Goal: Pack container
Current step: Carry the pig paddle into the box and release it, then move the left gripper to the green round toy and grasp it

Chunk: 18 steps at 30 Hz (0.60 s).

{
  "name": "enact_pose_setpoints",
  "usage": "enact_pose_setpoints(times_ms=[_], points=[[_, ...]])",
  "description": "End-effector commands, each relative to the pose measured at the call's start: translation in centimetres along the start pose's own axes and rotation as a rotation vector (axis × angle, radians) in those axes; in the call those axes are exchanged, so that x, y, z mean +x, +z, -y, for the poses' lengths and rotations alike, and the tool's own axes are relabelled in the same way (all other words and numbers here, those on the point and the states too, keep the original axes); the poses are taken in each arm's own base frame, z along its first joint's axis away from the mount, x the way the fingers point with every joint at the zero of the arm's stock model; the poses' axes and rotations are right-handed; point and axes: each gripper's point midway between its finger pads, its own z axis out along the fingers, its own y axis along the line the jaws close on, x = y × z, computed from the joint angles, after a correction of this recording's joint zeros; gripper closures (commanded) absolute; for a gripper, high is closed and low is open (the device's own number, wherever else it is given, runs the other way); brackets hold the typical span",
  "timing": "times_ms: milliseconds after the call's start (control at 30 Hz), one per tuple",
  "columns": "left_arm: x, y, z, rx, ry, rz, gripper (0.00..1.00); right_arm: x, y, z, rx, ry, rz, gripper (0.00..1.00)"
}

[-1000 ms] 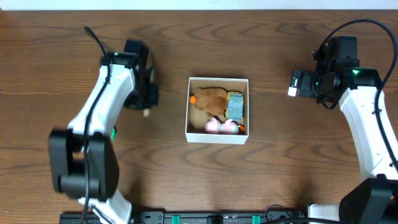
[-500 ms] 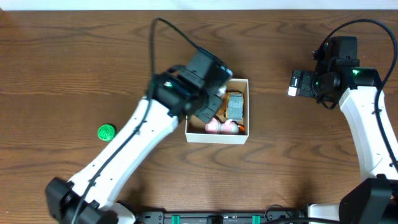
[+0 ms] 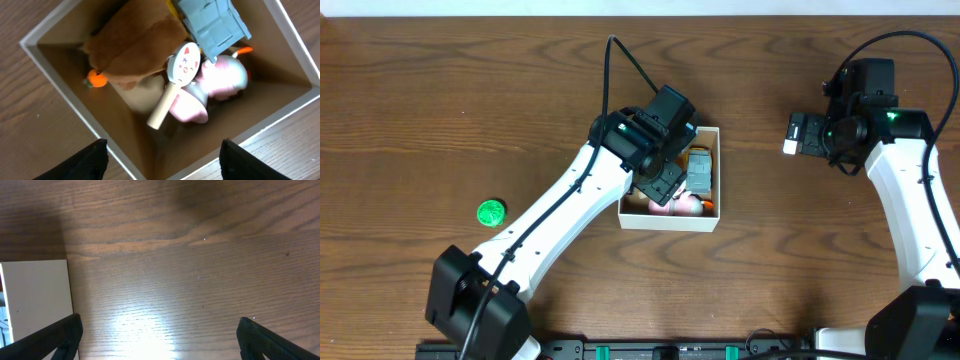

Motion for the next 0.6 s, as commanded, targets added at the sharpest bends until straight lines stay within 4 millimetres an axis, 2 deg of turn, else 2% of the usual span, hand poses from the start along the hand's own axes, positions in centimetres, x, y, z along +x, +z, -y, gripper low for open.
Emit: enact_pose_setpoints(times_ms=[0, 133, 267, 367, 467, 533, 567], points=[[-0.3, -2.3, -2.1, -0.095, -0.073, 0.058, 0.25, 0.1, 0.1, -0.1, -0.007, -0.008, -0.005, 0.01], [-0.1, -5.0, -5.3, -0.162, -0.242, 0.131, 0.22, 0.0, 0.1, -0.1, -0.007, -0.013, -0.001, 0.01], [1.8, -7.9, -10.1, -0.207, -0.472, 0.182, 0.19, 0.2, 0.1, -0.1, -0.006, -0.034, -0.009, 0.01], [5.0, -10.2, -15.0, -0.263, -0.696, 0.201, 0.15, 0.4, 0.1, 0.0, -0.005, -0.037, -0.016, 0.01], [9.5, -12.5, -19.8, -0.335, -0.930, 0.208, 0.12, 0.4, 0.1, 0.0, -0.005, -0.037, -0.016, 0.01], [12.8, -13.7, -22.3, -0.370, -1.063, 0.202, 0.10, 0.4, 0.1, 0.0, -0.005, -0.037, -0.016, 0.01], [13.5, -13.9, -22.8, -0.372, -1.094, 0.201, 0.10, 0.4, 0.1, 0.0, -0.005, -0.037, -0.016, 0.01]])
